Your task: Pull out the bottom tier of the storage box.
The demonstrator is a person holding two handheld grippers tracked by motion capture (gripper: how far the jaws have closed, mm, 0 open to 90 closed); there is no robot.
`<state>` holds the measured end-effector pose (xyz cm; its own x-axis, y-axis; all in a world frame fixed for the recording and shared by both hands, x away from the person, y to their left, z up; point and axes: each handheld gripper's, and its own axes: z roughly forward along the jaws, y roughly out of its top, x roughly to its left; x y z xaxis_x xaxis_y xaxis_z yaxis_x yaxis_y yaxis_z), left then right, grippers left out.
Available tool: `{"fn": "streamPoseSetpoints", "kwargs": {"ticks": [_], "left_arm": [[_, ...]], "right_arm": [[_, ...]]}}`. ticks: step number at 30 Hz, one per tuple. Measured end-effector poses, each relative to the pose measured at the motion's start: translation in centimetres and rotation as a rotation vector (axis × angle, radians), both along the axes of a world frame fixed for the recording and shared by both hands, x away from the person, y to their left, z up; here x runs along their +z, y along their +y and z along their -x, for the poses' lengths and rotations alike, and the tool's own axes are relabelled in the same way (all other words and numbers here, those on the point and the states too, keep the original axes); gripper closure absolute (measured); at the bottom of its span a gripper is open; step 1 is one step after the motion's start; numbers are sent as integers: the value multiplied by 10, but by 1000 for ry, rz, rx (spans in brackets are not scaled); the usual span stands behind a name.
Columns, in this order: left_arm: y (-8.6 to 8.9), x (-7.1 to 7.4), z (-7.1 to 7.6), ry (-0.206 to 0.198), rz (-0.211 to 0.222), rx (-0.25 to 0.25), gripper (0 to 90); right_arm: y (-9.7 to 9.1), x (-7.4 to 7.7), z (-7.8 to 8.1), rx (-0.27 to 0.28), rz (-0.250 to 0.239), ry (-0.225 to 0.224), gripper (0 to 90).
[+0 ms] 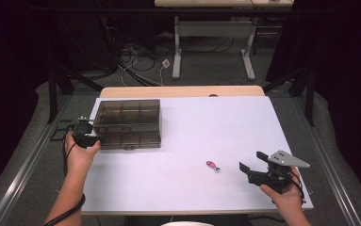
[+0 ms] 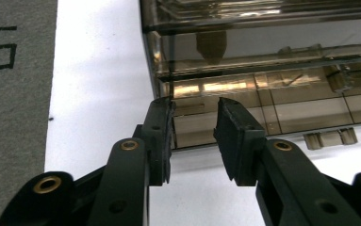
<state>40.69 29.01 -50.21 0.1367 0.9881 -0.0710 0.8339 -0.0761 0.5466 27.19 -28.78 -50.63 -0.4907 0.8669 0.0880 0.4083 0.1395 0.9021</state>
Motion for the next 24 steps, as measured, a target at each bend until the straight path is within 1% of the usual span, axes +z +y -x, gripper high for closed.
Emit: {"fn": "streamPoseSetpoints", "kwargs": {"ticks": [1, 4, 6, 8, 9, 13, 14, 16, 18, 19, 20, 21, 24], "left_arm": [[1, 0, 0, 7, 0, -1, 670], [1, -2, -1, 10, -1, 5, 693], [2, -3, -2, 12, 6, 12, 697], [2, -4, -3, 15, 4, 10, 717], [2, -5, -4, 21, -8, 9, 720], [3, -6, -6, 25, -3, 19, 733], [3, -6, -6, 32, -3, 15, 734], [3, -7, -6, 30, -3, 16, 742], [2, -8, -7, 36, 1, 24, 754], [2, -8, -8, 45, -6, 16, 759], [1, -10, -9, 42, -4, 22, 759], [1, -10, -10, 58, -10, 15, 768], [0, -12, -10, 62, -9, 27, 782]], "right_arm": [[0, 0, 0, 0, -2, 2, 183], [0, 0, 0, 0, -2, 1, 183], [1, 0, 0, 1, -1, 3, 183], [1, 0, 0, 2, -2, 2, 183], [1, 0, 0, 3, -2, 2, 183], [0, -1, 0, 3, -1, 3, 183], [1, 0, 0, 3, -2, 2, 183], [1, 0, 0, 5, -2, 2, 183], [1, -1, 0, 4, -1, 3, 183], [1, -1, 0, 4, -1, 3, 183], [1, -1, 0, 4, -1, 3, 183], [0, 0, 0, 5, 2, 1, 183], [1, -1, 0, 4, -4, 0, 183]]}}
